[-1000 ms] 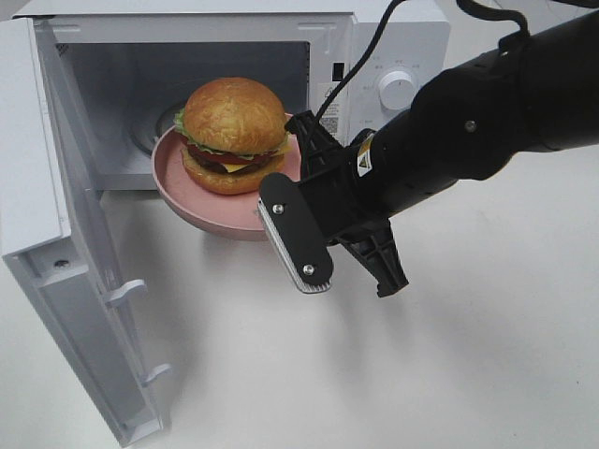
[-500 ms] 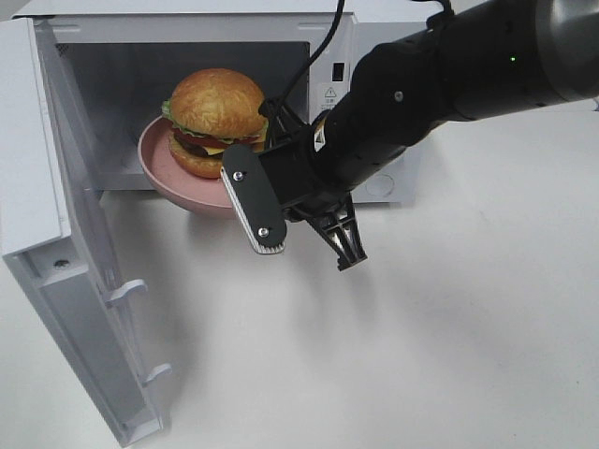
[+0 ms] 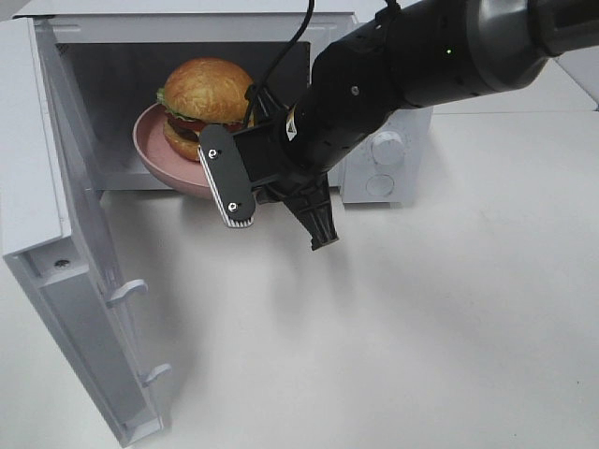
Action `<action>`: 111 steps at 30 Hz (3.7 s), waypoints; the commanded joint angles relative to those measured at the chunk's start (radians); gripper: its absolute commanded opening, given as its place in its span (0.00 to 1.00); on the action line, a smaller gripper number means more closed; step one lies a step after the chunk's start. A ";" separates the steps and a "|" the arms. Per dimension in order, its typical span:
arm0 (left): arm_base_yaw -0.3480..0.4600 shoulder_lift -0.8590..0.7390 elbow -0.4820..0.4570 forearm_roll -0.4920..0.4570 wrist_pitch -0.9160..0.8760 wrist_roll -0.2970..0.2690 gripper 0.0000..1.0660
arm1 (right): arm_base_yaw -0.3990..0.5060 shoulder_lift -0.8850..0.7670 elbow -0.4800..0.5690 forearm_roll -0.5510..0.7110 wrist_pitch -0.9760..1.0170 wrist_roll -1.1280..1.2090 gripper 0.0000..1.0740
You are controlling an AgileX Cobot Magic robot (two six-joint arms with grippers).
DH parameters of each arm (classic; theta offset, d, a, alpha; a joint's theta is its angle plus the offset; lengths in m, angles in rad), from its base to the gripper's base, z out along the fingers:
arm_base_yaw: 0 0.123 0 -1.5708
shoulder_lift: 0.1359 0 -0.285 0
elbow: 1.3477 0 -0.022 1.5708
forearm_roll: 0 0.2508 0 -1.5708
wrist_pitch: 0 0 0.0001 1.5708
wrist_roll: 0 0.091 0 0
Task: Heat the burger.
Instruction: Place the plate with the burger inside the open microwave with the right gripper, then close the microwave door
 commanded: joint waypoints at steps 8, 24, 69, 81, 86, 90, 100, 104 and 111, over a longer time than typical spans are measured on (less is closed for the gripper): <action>0.004 -0.018 0.003 -0.008 -0.007 -0.001 0.94 | -0.006 0.048 -0.092 -0.032 -0.037 0.037 0.00; 0.004 -0.018 0.003 -0.008 -0.007 -0.001 0.94 | -0.007 0.195 -0.335 -0.110 0.076 0.161 0.00; 0.004 -0.018 0.003 -0.008 -0.007 -0.001 0.94 | -0.054 0.320 -0.475 -0.132 0.053 0.182 0.36; 0.004 -0.018 0.003 -0.008 -0.007 -0.001 0.94 | -0.050 0.317 -0.474 -0.126 0.106 0.182 0.43; 0.004 -0.018 0.003 -0.008 -0.007 -0.001 0.94 | -0.050 0.294 -0.450 -0.124 0.090 0.181 0.49; 0.004 -0.018 0.003 -0.008 -0.007 -0.001 0.94 | -0.042 0.229 -0.361 -0.128 -0.008 0.181 0.61; 0.004 -0.018 0.003 -0.008 -0.007 -0.001 0.94 | -0.039 0.125 -0.192 -0.128 -0.085 0.174 0.67; 0.004 -0.018 0.003 -0.008 -0.007 -0.001 0.94 | -0.039 0.087 -0.137 -0.128 -0.110 0.174 0.67; 0.004 -0.018 0.003 -0.008 -0.007 -0.001 0.94 | -0.029 -0.011 0.001 -0.128 -0.184 0.175 0.67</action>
